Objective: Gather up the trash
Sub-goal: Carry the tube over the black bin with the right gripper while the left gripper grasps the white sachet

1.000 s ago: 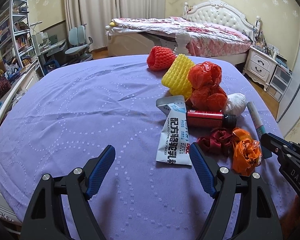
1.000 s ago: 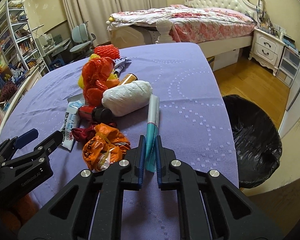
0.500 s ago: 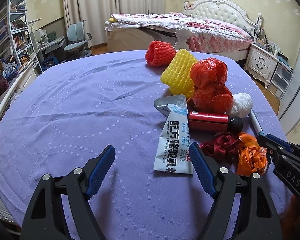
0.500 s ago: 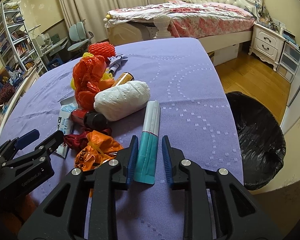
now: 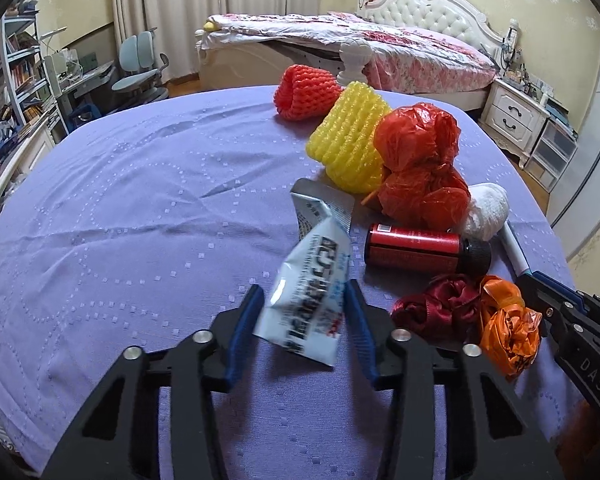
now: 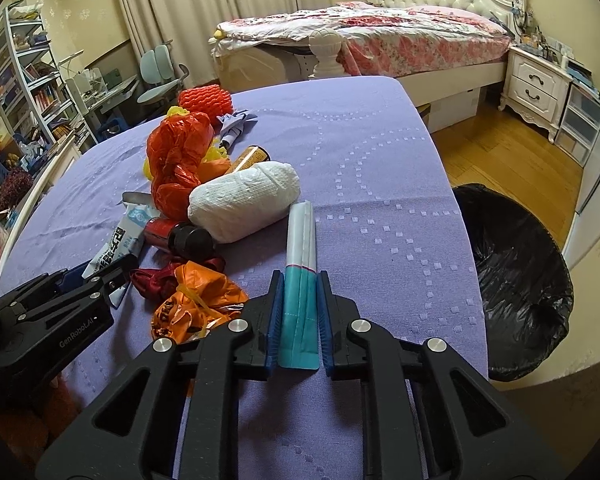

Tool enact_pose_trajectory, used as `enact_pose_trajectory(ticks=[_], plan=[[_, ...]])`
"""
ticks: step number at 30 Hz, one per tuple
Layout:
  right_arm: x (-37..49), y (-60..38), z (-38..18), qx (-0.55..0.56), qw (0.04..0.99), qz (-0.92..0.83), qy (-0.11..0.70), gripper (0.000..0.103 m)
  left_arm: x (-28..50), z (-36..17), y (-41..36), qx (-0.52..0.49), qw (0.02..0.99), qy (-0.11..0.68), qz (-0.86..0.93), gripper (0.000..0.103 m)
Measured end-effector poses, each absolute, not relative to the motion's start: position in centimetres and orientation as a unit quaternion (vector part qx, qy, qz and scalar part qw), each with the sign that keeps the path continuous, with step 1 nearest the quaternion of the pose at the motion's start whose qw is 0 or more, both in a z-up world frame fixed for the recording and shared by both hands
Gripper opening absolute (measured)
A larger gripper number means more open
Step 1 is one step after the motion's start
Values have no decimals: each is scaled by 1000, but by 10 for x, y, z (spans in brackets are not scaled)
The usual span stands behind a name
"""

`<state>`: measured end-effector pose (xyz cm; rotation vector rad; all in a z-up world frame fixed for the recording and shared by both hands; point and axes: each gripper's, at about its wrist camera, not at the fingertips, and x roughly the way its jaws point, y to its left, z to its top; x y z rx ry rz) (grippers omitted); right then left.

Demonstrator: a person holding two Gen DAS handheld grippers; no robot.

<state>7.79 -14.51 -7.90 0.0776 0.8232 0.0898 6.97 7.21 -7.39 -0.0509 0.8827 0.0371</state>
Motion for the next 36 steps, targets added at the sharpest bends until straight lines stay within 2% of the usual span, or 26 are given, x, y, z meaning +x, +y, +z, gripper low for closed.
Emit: enact_pose_trajectory(ticks=[4,21,36], plan=[[74,-147,-76,40,918,43,392,15,68,-72,71,-29,905,424,9,37],[42,-168,-55,59,931,29,358,15,35,-43,68,-39,922,386,-1,37],[24,-237,-28,66,947,-62,308,15,48,-5,-10,-12,937,336,-95,37]])
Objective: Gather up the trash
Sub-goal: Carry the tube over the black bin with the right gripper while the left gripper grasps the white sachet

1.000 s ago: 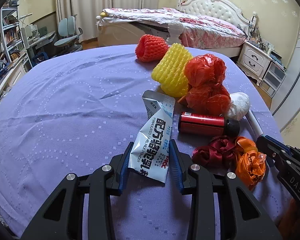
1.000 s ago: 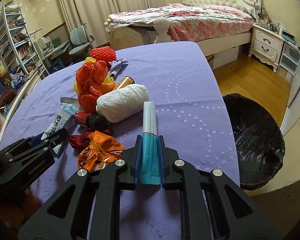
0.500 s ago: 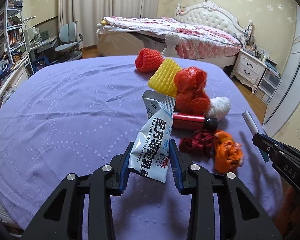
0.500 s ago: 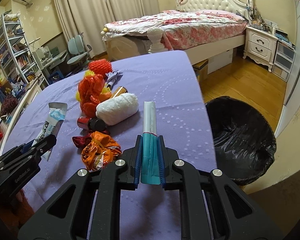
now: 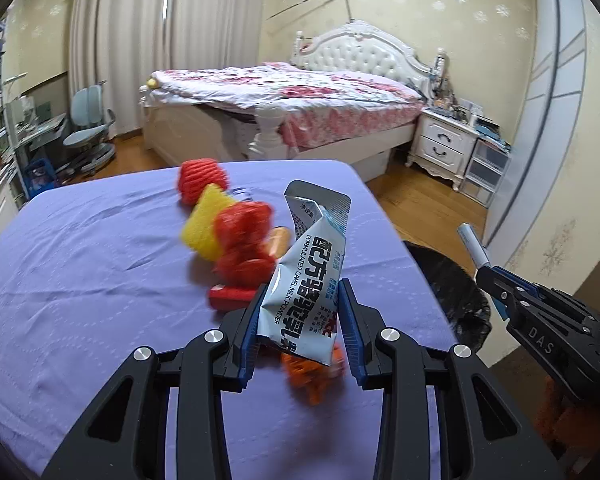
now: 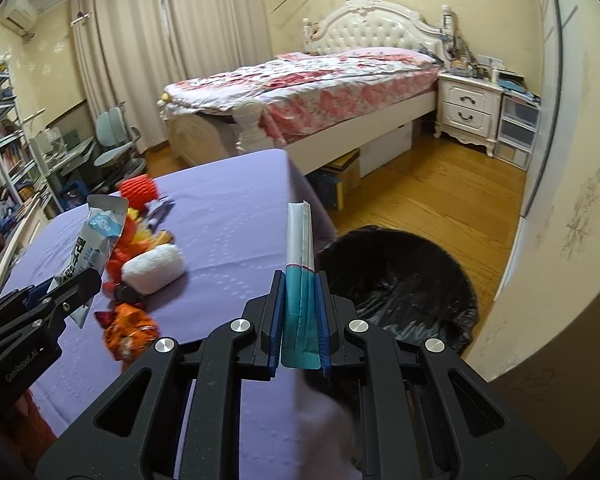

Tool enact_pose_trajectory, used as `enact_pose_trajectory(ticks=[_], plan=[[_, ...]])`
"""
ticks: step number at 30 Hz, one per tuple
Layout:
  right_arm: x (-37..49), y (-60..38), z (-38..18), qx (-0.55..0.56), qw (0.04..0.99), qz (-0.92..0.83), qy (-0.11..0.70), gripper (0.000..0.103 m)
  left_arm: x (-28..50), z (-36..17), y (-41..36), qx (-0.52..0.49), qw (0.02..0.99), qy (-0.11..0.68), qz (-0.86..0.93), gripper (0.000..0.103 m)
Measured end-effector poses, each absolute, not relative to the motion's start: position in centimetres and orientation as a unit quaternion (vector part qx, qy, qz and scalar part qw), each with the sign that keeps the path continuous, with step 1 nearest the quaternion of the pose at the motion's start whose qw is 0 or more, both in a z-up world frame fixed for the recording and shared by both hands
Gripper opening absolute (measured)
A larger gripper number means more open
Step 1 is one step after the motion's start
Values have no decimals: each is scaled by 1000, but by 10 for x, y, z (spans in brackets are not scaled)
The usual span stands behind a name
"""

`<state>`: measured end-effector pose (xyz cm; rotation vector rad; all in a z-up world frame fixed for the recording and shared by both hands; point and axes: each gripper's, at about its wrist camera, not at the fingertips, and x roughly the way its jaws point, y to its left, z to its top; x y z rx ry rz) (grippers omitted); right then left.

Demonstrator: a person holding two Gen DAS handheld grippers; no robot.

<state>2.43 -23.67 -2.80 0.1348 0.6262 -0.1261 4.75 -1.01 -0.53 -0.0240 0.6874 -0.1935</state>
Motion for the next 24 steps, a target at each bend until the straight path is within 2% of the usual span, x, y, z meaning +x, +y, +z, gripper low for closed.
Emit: enact_pose_trajectory(ticks=[13,24], plan=[[43,-306,-52,94,937,-114,317,15,99,-37,-101,33,919,362,-152,37],[62,-336,-67,106,930,-131,328,15,131,-56,-142,49,908,384,-161,37]])
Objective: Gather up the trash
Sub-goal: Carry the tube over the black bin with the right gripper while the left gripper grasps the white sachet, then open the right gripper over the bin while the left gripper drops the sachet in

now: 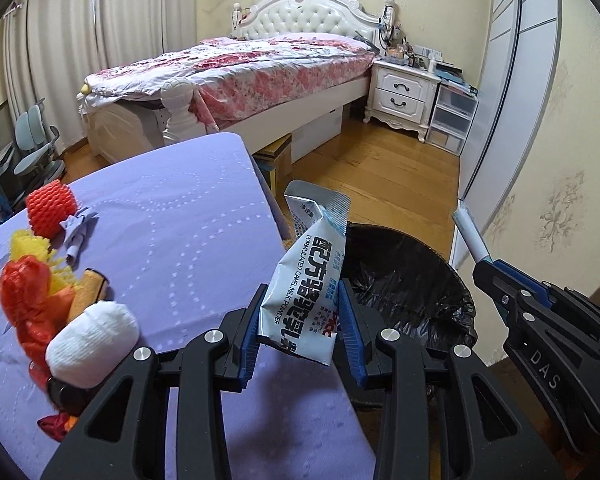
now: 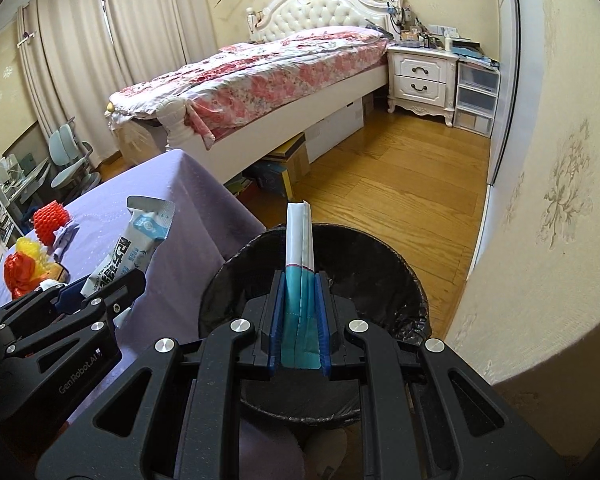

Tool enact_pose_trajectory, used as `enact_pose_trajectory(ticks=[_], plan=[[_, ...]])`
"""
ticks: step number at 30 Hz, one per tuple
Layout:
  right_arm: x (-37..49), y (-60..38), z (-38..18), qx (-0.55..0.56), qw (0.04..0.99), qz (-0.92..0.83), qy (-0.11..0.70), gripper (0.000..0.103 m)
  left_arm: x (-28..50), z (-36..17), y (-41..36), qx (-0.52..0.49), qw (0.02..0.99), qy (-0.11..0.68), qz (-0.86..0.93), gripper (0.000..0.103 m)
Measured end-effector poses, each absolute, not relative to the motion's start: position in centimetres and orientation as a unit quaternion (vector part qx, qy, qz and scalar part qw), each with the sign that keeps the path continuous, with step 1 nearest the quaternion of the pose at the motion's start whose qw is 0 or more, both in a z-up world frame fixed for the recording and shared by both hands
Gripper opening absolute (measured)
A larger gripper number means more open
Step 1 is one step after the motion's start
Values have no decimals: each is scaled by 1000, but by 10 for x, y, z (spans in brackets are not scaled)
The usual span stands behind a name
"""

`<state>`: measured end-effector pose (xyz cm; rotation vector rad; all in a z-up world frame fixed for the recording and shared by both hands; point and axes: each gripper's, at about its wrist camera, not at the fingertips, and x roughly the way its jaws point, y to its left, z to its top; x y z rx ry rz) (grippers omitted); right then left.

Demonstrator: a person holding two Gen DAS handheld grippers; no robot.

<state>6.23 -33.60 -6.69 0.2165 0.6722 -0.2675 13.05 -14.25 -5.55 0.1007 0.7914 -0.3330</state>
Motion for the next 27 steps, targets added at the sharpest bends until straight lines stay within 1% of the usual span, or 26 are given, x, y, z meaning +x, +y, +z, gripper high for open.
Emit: enact_pose_trajectory(ticks=[9,11,13,14,16,17,18,19,20,21,23,27], plan=[[72,-355,-75,124,925,-138,330,17,142,-61,-162,69,904,388,-165,37],[72,-357,-76,126,924,-142,331,22,142,-61,-163,71,905,387,-163,41],[70,-359,-76,128,924,-150,328,26,141,-61,-161,69,905,389,-160,53],[71,-360,-75,128,924,-152,327,26,143,-61,-160,67,905,388,-159,56],[69,-360,-74,127,924,-157,326,29,142,-58,-160,64,908,384,-158,65],[67,-360,-73,127,924,-160,325,33,141,-57,-160,63,909,381,-158,67],[66,-360,-72,126,924,-162,324,36,140,-56,-160,63,910,378,-157,73],[63,-360,-70,125,924,-165,321,41,139,-55,-159,63,912,375,-156,75],[61,-359,-69,125,924,-166,320,44,139,-54,-158,62,913,373,-155,75],[60,-359,-68,126,925,-167,319,45,137,-52,-157,62,913,372,-155,76],[56,-356,-65,127,925,-167,317,51,133,-48,-155,61,914,371,-152,78],[49,-345,-56,124,928,-159,312,54,127,-40,-146,56,917,367,-145,80]])
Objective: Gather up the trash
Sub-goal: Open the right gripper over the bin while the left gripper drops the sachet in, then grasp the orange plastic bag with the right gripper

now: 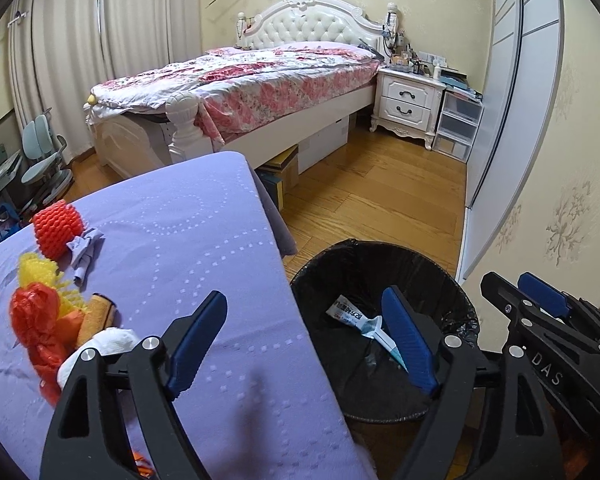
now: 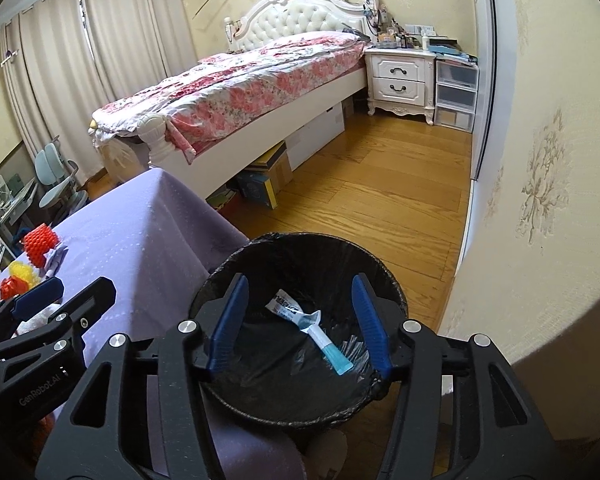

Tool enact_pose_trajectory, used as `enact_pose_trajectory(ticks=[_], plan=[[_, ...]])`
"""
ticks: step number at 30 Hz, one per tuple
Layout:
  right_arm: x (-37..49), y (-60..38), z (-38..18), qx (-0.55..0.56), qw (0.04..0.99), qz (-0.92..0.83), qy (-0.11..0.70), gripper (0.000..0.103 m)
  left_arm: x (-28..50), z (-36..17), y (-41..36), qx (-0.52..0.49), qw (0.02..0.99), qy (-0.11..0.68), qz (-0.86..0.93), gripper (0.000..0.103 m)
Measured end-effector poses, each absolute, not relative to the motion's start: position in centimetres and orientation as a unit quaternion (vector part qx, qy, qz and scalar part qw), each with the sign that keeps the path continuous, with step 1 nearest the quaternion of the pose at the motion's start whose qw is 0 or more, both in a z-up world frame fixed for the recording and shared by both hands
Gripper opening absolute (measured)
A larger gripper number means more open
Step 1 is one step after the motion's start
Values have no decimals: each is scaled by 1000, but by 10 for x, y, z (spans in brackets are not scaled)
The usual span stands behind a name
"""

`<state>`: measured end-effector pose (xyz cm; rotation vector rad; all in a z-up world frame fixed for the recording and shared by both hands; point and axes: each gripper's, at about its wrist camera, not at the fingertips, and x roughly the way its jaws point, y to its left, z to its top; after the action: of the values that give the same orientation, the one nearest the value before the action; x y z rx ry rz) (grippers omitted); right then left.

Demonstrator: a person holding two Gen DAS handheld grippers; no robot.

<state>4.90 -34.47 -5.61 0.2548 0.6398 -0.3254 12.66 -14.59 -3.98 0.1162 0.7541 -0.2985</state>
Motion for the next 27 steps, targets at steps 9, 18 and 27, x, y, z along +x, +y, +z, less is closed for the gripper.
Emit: enact_pose_trajectory(ticks=[9,18,27], plan=[[34,-300,-44,110,937,-120,310,59,103,-26,-104,47,922,365,-121,81],[26,-238,-39,83,942,-62,319,59,75,-22,-34,28,928,365,-67,81],[25,-167,-36,43,943,1,329,65,54,-26,38,6,931,365,8,82]])
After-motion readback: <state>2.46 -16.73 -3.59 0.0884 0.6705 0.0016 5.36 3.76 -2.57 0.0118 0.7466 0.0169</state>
